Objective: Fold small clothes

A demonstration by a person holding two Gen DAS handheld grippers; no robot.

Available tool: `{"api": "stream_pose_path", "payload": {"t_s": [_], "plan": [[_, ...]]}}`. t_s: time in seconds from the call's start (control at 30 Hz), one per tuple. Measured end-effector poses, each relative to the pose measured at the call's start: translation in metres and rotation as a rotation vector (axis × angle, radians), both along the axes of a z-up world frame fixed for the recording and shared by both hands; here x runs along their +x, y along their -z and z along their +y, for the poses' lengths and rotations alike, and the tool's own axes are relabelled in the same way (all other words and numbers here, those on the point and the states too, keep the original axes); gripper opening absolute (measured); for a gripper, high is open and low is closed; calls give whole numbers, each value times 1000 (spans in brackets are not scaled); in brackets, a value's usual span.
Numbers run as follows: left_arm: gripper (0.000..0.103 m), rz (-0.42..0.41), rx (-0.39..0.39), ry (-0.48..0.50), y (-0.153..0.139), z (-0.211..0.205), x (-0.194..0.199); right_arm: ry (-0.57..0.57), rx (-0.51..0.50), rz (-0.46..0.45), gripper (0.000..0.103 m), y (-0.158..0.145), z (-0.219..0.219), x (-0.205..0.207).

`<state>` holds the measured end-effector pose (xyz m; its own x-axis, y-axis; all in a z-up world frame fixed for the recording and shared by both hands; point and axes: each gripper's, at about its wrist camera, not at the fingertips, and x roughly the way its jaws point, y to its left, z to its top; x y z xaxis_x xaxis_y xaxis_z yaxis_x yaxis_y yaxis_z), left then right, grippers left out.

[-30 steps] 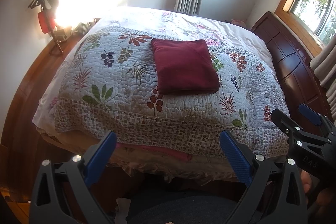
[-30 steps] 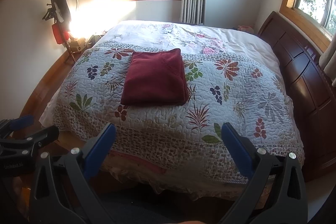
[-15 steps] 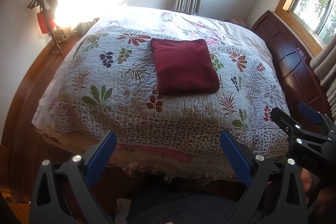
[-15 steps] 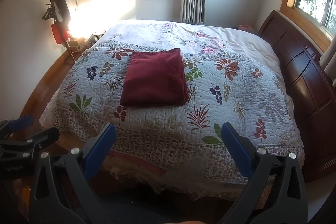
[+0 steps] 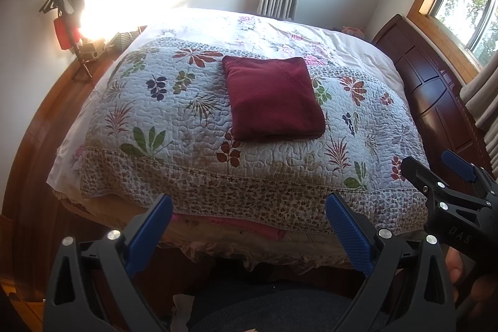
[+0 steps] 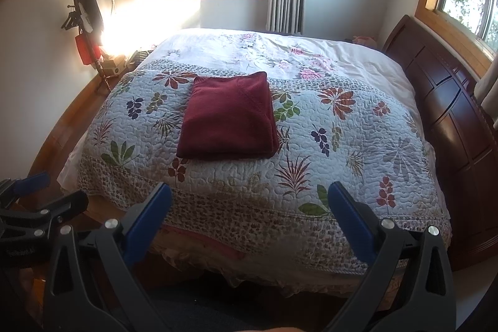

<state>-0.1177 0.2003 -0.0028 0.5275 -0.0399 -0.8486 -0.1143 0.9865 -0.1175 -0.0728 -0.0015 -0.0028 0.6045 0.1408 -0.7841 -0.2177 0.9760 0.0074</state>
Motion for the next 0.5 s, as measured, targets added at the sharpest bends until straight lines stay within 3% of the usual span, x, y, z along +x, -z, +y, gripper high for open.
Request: {"api": "stream_pose_path", "payload": {"t_s": [0.5], "plan": [[99, 1, 2, 8, 1, 1, 6, -5, -7, -6, 100, -2, -1, 8]]}}
